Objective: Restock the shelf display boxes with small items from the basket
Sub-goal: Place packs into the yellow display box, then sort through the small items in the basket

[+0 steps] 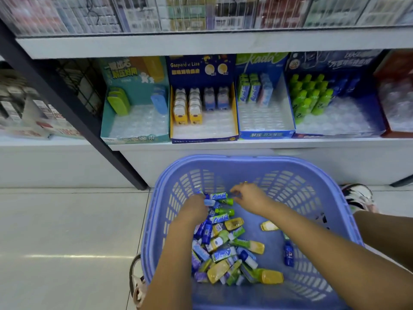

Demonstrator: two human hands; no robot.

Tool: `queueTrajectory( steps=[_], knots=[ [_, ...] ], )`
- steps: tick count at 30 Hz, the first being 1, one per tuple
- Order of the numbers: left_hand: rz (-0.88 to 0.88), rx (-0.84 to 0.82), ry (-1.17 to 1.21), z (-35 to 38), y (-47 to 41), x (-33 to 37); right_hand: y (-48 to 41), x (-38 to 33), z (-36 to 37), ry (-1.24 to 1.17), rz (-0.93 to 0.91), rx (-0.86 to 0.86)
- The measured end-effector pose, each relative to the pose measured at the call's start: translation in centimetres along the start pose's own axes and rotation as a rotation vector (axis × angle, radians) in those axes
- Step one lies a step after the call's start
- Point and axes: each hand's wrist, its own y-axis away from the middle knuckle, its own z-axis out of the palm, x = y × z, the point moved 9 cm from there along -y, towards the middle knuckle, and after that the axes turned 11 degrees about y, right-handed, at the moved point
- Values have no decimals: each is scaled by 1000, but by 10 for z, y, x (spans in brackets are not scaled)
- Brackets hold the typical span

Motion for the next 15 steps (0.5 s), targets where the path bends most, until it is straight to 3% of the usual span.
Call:
queueTrajectory(
  steps=[3,7,12,15],
  knots=[
    [-78,-73,42,37,-5,-22,-11,2,37,-3,-3,-93],
    [-67,-192,-118,68,-8,-31,-27,-13,66,-93,-46,-137],
    [-164,-183,-241,70,-19,-49,-40,-24,93,-164,22,-88],
    [-241,-292,-269,83,-16,-59,-44,-26,102,-115,89,-21]
  ],
)
